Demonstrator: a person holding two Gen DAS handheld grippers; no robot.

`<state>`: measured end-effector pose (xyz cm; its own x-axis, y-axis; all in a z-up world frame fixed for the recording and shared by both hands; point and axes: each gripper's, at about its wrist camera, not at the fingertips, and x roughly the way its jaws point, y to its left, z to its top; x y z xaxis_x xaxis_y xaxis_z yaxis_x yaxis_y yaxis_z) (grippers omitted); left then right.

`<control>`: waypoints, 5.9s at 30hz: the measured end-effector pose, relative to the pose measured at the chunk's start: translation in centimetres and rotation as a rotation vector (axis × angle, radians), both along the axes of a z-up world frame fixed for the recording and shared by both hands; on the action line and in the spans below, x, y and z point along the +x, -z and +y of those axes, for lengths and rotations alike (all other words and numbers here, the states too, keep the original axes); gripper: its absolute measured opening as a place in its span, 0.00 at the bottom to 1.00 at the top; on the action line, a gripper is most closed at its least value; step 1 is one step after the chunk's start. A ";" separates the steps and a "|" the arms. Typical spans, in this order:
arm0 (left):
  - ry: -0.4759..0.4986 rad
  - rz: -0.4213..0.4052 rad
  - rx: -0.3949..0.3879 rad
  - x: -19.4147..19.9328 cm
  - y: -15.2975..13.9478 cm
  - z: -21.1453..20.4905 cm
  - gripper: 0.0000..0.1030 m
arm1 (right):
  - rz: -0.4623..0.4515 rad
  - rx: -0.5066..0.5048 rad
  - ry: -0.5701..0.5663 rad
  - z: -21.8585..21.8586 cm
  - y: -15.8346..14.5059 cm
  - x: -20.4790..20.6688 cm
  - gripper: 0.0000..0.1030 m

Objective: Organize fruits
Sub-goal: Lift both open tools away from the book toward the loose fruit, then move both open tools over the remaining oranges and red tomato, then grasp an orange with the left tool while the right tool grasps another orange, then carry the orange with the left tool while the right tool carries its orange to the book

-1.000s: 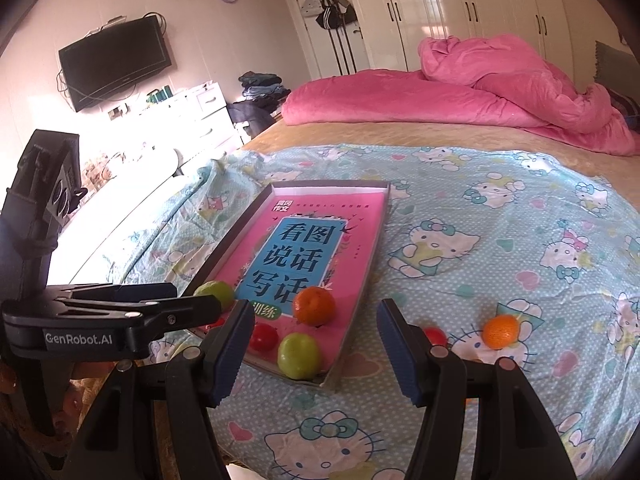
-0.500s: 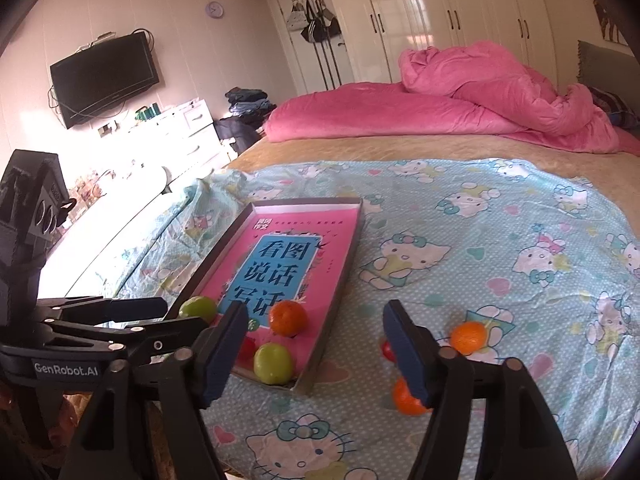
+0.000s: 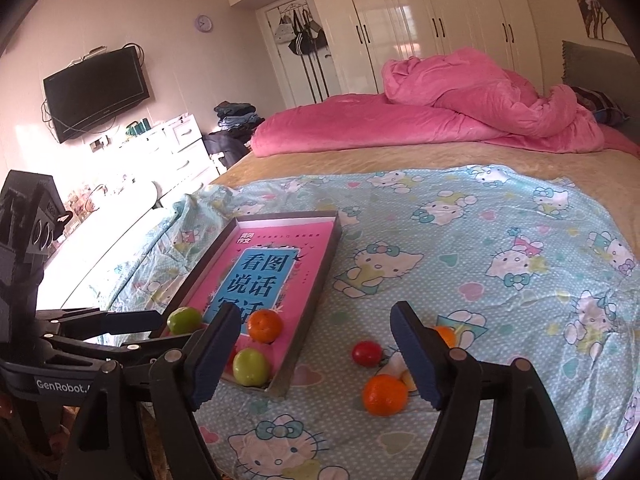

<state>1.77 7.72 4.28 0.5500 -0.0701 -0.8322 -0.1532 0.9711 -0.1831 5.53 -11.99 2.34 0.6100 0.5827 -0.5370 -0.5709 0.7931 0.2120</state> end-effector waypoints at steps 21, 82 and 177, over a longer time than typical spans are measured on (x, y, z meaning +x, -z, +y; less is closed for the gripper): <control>0.071 0.033 0.033 1.2 0.8 -3.9 0.74 | 0.008 0.006 0.088 -4.4 0.6 2.0 0.75; 0.283 0.126 -0.087 7.9 10.3 -10.8 0.65 | 0.256 -0.157 0.104 -4.6 11.4 10.3 0.75; 0.193 0.041 -0.114 4.9 6.2 -6.2 0.44 | 0.170 0.054 -0.019 -4.6 8.0 5.8 0.39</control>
<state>6.68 1.54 -1.90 0.4830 -0.2653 -0.8344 0.0234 0.9566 -0.2906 11.34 -16.63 -5.62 0.5013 0.6241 -0.5993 -0.5383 0.7672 0.3488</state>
